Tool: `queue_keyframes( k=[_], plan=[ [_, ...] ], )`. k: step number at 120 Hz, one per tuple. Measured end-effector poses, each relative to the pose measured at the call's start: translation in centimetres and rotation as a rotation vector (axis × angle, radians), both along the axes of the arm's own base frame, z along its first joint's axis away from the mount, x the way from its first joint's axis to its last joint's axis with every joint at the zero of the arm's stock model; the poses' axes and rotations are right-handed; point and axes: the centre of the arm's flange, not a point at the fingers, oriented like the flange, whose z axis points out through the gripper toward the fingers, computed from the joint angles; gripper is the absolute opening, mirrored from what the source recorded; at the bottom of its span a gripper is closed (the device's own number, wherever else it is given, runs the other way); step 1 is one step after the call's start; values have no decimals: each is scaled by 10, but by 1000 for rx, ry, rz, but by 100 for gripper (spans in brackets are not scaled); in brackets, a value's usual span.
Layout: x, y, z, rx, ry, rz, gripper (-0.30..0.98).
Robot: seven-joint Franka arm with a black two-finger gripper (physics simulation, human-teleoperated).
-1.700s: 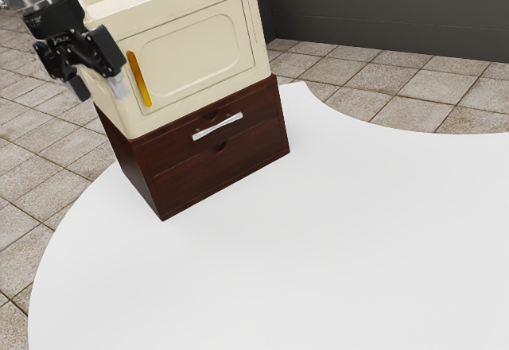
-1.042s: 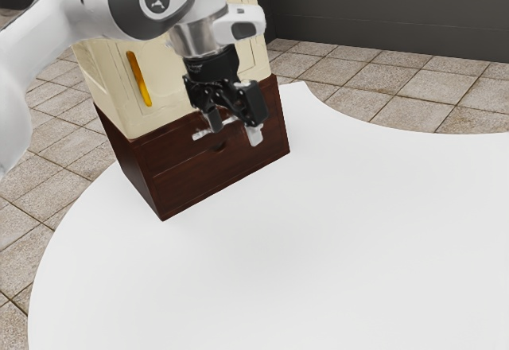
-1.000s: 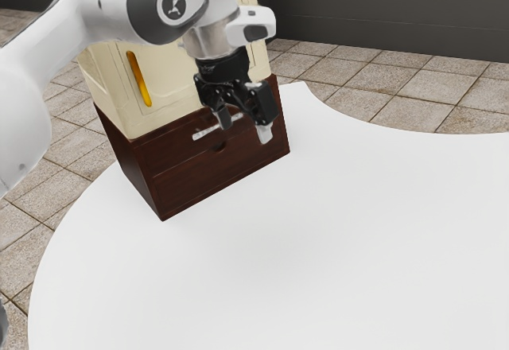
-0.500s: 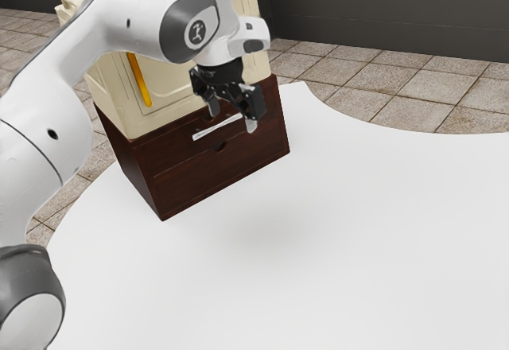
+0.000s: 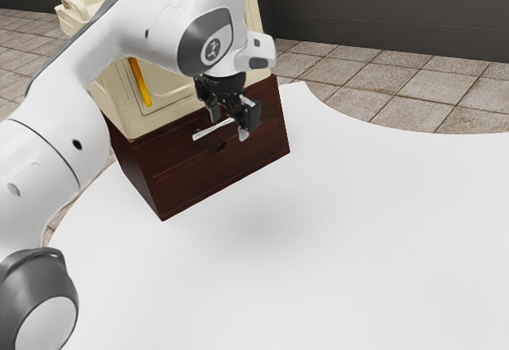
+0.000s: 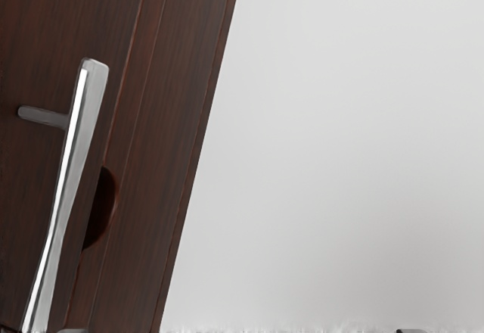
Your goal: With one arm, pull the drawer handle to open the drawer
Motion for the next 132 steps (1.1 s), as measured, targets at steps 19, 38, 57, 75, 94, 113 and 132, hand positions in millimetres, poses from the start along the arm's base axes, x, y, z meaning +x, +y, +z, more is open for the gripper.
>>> queue_keyframes(
  k=[19,38,57,75,94,113,132],
  plan=[
    [-10,12,-5,23,25,-16,50],
    [-4,9,-11,51,23,-51,49],
    [4,4,-20,98,27,-84,44],
    [5,8,-16,140,21,-94,42],
    [9,13,-20,159,18,-103,41],
    [12,20,-27,175,23,-106,40],
    [14,24,-31,190,27,-109,39]
  ],
)
